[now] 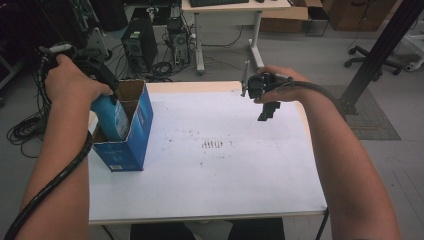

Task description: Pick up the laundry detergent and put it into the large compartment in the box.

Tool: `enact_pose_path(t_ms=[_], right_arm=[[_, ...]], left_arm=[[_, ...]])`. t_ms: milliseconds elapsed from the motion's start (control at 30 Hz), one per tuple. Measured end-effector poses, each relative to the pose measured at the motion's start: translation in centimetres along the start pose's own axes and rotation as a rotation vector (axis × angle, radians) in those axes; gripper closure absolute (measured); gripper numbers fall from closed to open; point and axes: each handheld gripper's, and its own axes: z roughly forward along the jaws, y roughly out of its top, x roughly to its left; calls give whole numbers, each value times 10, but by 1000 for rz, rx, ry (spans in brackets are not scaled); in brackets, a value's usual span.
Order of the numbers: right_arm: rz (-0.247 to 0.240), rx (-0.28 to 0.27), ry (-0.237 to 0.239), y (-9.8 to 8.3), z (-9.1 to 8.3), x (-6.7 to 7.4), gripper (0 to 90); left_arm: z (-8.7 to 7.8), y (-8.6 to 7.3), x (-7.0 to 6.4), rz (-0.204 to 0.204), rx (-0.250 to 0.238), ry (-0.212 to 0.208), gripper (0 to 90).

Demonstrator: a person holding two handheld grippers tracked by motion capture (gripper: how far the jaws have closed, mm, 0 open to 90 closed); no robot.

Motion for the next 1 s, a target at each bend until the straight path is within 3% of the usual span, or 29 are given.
enact_pose_path(t_ms=[1000], right_arm=[[1,5,8,0,5,-1,46]], left_arm=[[54,0,-2,17,34,-13,375]])
